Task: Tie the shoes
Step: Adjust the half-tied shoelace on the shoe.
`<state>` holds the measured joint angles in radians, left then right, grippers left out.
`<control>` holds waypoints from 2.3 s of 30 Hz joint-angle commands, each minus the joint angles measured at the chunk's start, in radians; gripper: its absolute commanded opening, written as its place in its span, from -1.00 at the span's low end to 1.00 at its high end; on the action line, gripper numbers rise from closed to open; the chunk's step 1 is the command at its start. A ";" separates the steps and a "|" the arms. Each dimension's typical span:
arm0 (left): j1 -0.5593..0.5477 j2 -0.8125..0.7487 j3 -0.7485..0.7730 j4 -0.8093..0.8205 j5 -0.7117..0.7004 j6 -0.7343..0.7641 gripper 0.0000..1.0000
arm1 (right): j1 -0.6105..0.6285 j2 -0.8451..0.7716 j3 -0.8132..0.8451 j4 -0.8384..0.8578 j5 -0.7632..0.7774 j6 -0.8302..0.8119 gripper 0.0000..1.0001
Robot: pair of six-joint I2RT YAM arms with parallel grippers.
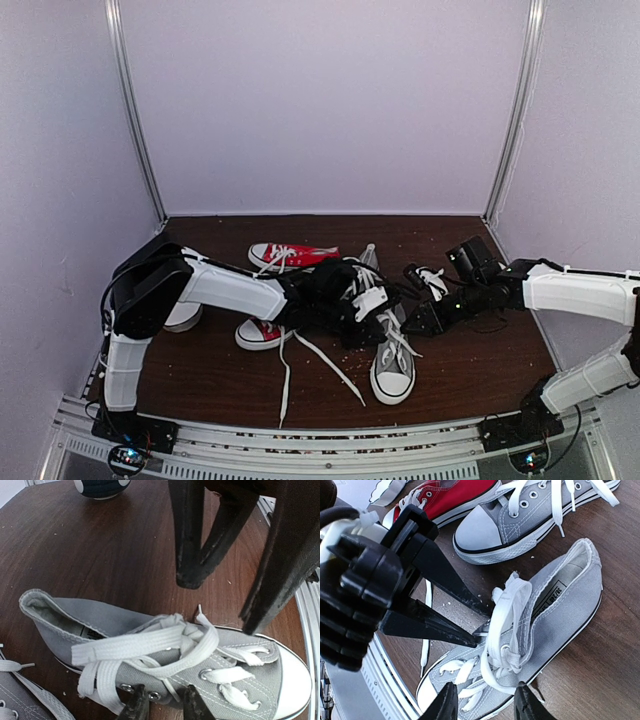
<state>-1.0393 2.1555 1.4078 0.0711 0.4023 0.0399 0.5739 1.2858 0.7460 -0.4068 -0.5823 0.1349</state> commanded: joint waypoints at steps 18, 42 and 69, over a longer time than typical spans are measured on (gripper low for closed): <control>0.008 -0.078 -0.110 0.051 -0.102 0.028 -1.00 | 0.000 0.032 0.006 0.025 -0.018 -0.003 -0.23; 0.001 -0.125 -0.177 0.051 -0.038 -0.003 -1.00 | 0.019 -0.040 0.008 0.101 0.022 0.020 -0.33; 0.001 -0.111 -0.210 0.195 -0.059 -0.097 -1.00 | 0.045 0.040 -0.204 0.344 -0.002 0.045 -0.29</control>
<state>-1.0397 2.0663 1.1984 0.2153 0.3477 -0.0444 0.6178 1.3174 0.5499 -0.0906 -0.5938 0.1806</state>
